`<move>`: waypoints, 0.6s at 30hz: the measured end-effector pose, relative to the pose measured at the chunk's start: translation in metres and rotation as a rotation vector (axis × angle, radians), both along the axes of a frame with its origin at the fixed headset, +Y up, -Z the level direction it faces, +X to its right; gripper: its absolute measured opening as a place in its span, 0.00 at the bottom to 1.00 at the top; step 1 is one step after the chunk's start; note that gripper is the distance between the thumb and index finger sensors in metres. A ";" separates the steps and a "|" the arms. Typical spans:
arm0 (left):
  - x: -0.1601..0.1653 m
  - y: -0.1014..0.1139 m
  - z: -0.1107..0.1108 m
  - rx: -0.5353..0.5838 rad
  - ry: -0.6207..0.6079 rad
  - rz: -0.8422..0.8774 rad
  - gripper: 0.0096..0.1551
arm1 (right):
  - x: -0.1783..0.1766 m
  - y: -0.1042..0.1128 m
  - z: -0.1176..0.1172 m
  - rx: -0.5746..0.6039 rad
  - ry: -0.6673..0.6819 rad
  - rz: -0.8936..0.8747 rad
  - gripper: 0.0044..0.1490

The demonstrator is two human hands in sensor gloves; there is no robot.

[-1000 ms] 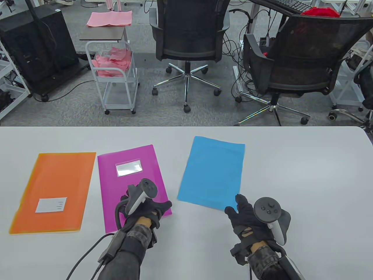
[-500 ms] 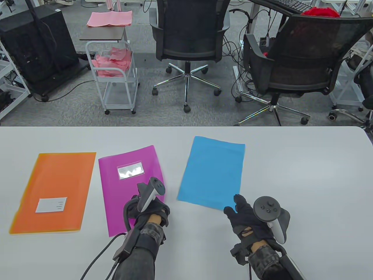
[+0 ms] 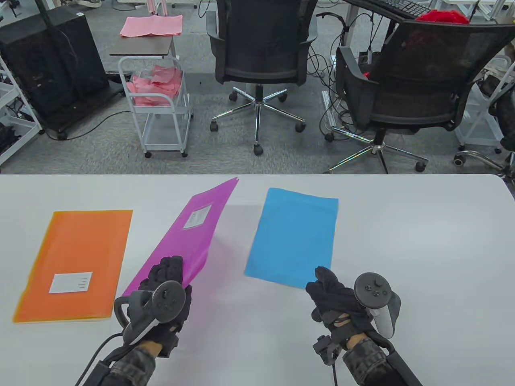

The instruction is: Insert cardstock into L-shaped folders

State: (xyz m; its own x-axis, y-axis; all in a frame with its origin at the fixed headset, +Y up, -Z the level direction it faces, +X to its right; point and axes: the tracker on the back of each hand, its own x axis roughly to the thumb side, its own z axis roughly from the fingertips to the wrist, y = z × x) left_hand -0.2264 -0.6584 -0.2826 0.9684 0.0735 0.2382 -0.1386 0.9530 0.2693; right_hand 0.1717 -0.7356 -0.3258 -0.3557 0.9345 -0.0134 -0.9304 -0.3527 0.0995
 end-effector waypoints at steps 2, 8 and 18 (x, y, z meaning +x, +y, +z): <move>-0.002 0.002 0.012 0.036 -0.160 -0.061 0.43 | -0.003 -0.007 0.000 -0.042 0.026 -0.157 0.49; 0.004 -0.026 0.032 -0.047 -0.559 -0.212 0.44 | -0.016 -0.037 0.005 -0.309 0.292 -0.785 0.65; 0.006 -0.070 0.019 -0.542 -0.477 -0.226 0.59 | -0.032 -0.044 0.012 -0.360 0.192 -0.466 0.34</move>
State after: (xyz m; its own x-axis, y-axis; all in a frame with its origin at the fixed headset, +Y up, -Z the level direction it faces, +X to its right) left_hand -0.2208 -0.7281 -0.2637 0.7748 0.1121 0.6222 0.0915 0.9539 -0.2857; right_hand 0.1402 -0.7793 -0.3141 0.0613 0.9409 -0.3331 -0.9323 0.1732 0.3176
